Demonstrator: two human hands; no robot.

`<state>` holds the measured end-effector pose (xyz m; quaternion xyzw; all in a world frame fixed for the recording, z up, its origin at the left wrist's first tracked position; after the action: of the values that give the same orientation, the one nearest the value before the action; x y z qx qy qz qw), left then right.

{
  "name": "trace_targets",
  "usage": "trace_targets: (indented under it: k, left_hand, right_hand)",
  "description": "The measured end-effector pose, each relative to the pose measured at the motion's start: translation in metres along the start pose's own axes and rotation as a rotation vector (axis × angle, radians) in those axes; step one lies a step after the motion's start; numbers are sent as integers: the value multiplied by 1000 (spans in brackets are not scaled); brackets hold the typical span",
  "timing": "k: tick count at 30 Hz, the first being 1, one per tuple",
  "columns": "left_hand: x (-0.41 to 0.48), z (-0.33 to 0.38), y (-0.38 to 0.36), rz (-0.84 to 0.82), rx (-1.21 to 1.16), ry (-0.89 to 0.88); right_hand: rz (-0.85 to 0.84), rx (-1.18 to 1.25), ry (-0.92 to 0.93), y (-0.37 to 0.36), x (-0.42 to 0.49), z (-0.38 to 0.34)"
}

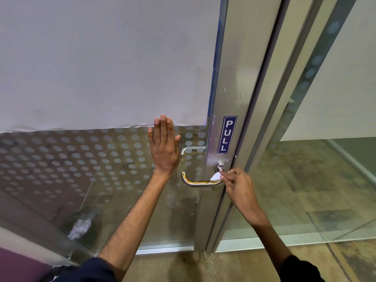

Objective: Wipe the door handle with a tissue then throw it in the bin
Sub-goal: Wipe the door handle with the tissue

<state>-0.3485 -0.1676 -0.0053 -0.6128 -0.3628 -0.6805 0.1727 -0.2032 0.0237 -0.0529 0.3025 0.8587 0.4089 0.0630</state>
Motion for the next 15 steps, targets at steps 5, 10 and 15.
trace_targets:
  k: [5, 10, 15]
  left_hand:
    - [0, 0, -1, 1, 1, 1]
    - [0, 0, 0, 9, -6, 6]
    - [0, 2, 0, 4, -14, -1]
  right_hand:
    - [21, 13, 17, 2, -14, -3]
    - [-13, 27, -8, -3, -21, -11]
    - [-39, 64, -9, -15, -29, -25]
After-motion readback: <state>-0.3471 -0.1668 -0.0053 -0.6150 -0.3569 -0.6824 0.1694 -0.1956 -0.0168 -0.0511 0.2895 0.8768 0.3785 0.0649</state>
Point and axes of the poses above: each hand's wrist, its own x-axis towards the middle knuckle, its own y-axis out of the back of the hand, z = x × y, the point moved 4 cm from there along x, towards the middle knuckle, and after that the axes turned 15 degrees about -y, right-handed, at the moved point
